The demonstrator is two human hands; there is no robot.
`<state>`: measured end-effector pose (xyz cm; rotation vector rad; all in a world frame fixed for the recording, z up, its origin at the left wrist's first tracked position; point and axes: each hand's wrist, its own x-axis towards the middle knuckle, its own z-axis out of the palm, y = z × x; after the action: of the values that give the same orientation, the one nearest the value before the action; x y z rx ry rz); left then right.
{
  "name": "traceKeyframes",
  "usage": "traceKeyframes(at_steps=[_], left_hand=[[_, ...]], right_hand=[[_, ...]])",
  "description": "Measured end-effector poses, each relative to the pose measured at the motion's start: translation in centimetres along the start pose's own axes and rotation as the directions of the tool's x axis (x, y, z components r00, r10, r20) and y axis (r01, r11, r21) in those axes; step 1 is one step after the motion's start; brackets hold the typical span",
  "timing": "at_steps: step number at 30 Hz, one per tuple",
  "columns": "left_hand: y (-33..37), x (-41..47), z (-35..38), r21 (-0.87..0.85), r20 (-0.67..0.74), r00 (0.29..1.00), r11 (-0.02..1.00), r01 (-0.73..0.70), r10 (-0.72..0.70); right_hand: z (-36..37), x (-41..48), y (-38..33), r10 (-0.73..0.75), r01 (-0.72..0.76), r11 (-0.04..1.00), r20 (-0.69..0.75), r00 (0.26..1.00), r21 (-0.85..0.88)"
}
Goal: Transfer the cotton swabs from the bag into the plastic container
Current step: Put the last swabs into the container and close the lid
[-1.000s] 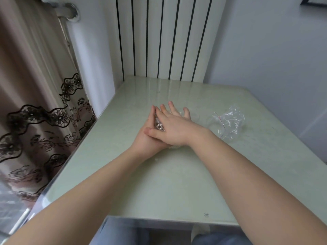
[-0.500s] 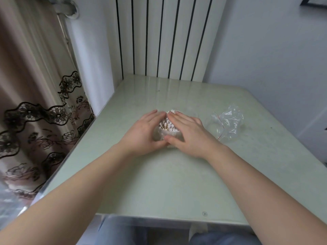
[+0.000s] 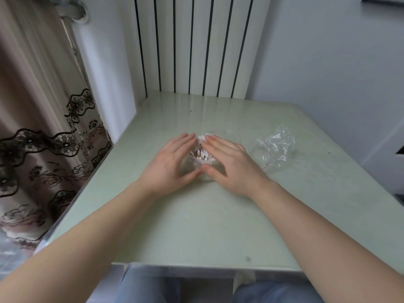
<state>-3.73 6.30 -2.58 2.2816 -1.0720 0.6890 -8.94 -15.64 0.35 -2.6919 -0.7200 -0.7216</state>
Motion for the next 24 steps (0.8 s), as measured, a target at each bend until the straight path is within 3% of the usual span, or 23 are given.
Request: traceKeyframes(at_steps=[2, 9, 12, 15, 17, 19, 22, 24], left_hand=[[-0.3, -0.2, 0.2, 0.014, -0.015, 0.999, 0.999, -0.037, 0.037], [0.0, -0.1, 0.5, -0.019, -0.007, 1.0, 1.0, -0.017, 0.017], [0.4, -0.2, 0.3, -0.05, -0.008, 1.0, 0.999, 0.015, -0.015], [1.1, -0.1, 0.1, -0.106, 0.008, 0.995, 0.989, 0.1, -0.099], [1.3, 0.2, 0.2, -0.185, 0.014, 0.98, 0.963, 0.198, -0.199], [1.2, 0.6, 0.2, -0.268, 0.006, 0.953, 0.918, 0.293, -0.302], [1.1, 1.3, 0.6, -0.379, 0.038, 0.909, 0.836, 0.397, -0.415], [0.9, 1.5, 0.9, -0.44, 0.058, 0.883, 0.782, 0.441, -0.465]], right_hand=[[0.6, -0.6, 0.3, -0.062, 0.058, 0.996, -0.057, 0.996, -0.069], [0.9, 0.4, -0.8, 0.075, -0.064, 0.987, 0.071, 0.995, -0.144], [0.8, -0.1, -0.7, 0.083, -0.082, 0.996, 0.073, 0.994, -0.022], [0.7, -0.9, 0.0, 0.105, -0.092, 0.984, -0.082, 0.991, 0.152], [0.7, -1.0, 0.7, 0.245, -0.185, 0.948, -0.226, 0.943, 0.257], [0.5, -0.6, 2.0, 0.429, -0.34, 0.884, -0.265, 0.864, 0.322], [0.6, 0.3, 4.6, 0.618, -0.568, 0.77, -0.117, 0.778, 0.292], [0.9, 0.8, 6.0, 0.635, -0.628, 0.76, 0.016, 0.773, 0.169]])
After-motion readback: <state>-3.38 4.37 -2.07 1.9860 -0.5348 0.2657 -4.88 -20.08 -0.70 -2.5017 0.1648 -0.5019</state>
